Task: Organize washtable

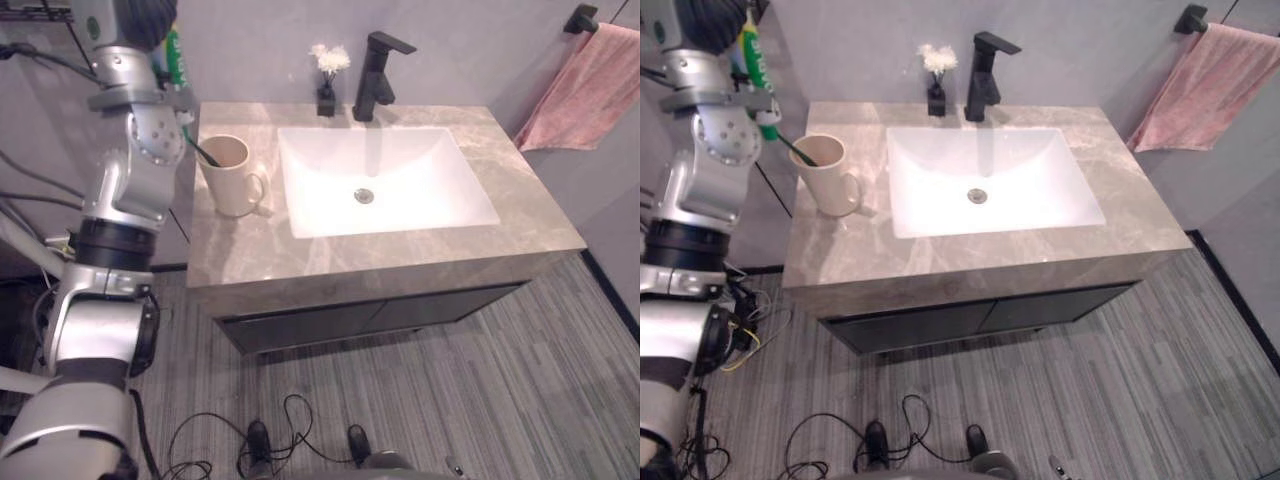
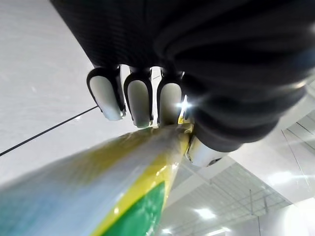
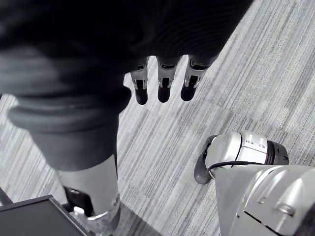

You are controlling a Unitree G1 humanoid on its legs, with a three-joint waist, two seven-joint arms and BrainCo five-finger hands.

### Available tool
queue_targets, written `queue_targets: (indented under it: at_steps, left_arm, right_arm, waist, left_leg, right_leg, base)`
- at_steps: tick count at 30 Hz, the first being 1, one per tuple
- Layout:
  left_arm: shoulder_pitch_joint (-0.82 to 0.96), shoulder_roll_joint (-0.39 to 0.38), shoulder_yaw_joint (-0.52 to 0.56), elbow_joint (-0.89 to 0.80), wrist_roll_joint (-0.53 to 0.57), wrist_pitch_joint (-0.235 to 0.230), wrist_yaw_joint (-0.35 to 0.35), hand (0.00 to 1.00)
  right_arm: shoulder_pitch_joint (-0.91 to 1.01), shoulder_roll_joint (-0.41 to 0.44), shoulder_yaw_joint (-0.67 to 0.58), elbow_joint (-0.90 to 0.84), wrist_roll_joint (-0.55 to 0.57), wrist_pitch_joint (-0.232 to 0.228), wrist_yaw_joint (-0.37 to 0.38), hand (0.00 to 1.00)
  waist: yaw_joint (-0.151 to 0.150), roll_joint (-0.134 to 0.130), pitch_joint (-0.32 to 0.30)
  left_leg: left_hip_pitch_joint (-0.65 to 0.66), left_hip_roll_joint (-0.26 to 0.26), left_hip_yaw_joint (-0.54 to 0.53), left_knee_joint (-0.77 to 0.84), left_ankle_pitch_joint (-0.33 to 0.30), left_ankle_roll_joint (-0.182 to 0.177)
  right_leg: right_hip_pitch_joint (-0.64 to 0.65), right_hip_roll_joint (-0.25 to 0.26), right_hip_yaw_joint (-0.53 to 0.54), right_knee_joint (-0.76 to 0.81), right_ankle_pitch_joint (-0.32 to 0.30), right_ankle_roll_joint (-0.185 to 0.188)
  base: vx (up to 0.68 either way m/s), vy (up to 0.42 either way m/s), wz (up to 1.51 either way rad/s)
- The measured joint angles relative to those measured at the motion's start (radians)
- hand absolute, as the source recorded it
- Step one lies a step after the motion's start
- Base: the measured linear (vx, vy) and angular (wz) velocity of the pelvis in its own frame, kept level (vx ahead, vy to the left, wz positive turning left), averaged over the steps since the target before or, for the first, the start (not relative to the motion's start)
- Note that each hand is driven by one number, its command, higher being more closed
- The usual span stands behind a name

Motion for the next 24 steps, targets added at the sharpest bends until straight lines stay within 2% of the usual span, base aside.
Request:
queue_targets:
  at_steps: [4, 24]
  left_arm:
    - [0.028, -0.003, -0.031, -0.002, 0.0, 0.0, -0.002, 1.0]
    - [0.058, -0.008, -0.039, -0.002, 0.002, -0.001, -0.004, 1.0]
  right_arm:
    - [0.0, 0.0, 0.001, 0.0, 0.0, 0.0, 0.0, 0.0]
    - [0.0, -0.001, 0.001, 0.0, 0.011, 0.0, -0.001, 0.0]
  waist:
    - [0.001, 0.002, 0.002]
    - [0.0, 0.007, 0.005]
  left_leg:
    - [0.002, 0.0, 0.0, 0.0, 0.0, 0.0]
    - [0.002, 0.0, 0.001, 0.0, 0.0, 0.0]
  right_leg:
    - [0.002, 0.0, 0.0, 0.0, 0.0, 0.0]
    - [0.001, 0.0, 0.001, 0.0, 0.0, -0.001]
  base:
    - [0.0, 0.0, 0.0]
    - [0.0, 0.0, 0.0]
